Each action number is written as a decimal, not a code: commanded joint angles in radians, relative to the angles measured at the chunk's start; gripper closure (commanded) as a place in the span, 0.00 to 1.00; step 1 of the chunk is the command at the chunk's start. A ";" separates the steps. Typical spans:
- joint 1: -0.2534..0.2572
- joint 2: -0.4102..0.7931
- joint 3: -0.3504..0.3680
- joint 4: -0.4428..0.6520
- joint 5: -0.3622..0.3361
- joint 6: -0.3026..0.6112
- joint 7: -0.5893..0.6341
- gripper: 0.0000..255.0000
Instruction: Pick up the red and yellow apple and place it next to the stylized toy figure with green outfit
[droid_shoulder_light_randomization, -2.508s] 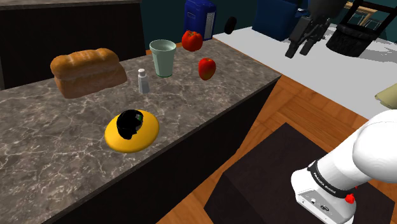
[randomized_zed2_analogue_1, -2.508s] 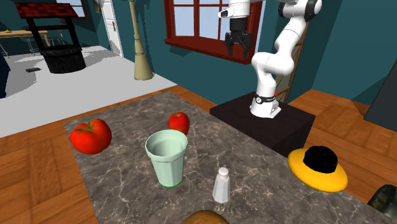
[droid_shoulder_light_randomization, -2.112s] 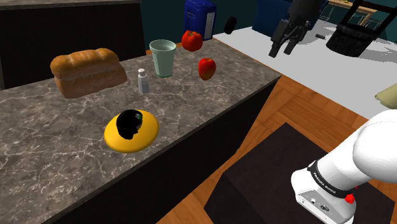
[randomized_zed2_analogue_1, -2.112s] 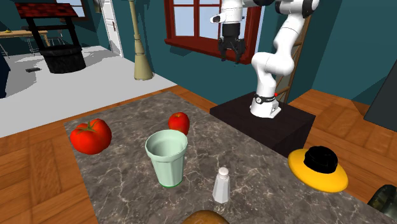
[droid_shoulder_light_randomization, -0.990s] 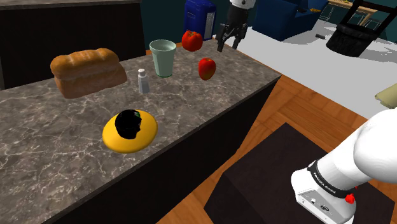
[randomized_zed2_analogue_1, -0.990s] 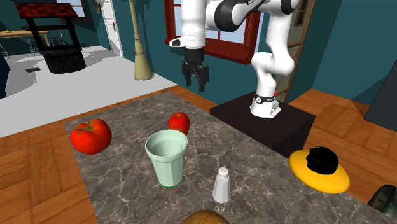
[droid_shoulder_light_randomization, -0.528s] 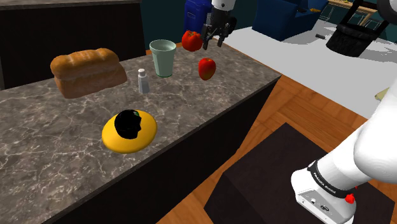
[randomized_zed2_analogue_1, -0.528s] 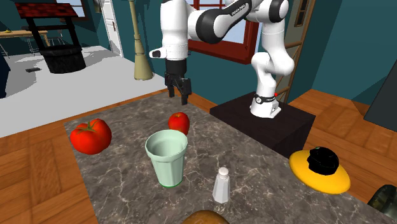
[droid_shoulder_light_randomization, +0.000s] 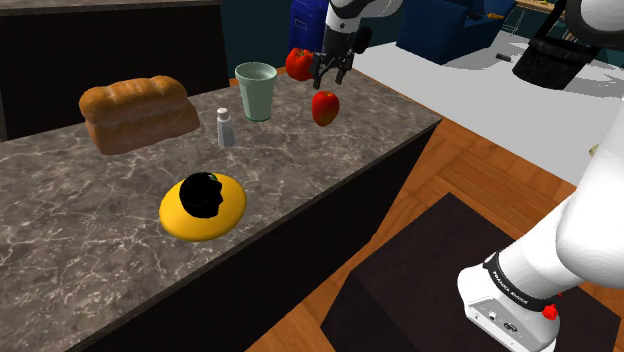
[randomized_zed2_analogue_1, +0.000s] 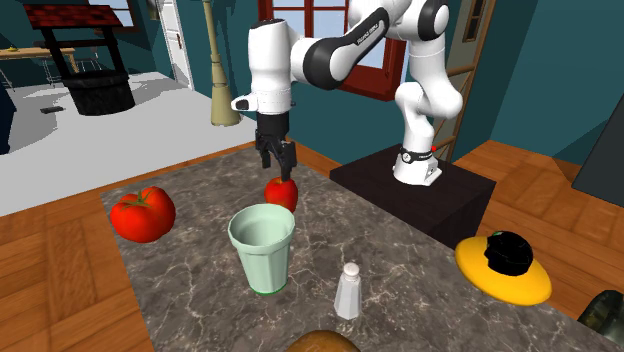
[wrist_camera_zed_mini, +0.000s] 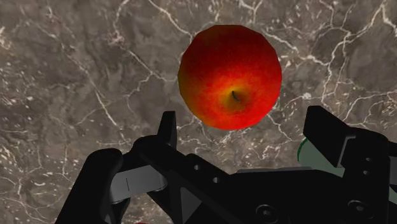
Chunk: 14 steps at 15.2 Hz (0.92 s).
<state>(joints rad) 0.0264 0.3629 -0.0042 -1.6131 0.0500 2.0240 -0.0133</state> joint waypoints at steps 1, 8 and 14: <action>0.001 0.004 0.000 -0.005 0.000 0.010 0.001 0.00; 0.001 0.005 0.000 -0.005 0.000 0.010 0.001 0.00; 0.001 0.005 0.000 -0.005 0.000 0.010 0.001 1.00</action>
<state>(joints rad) 0.0272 0.3674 -0.0039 -1.6180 0.0500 2.0341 -0.0126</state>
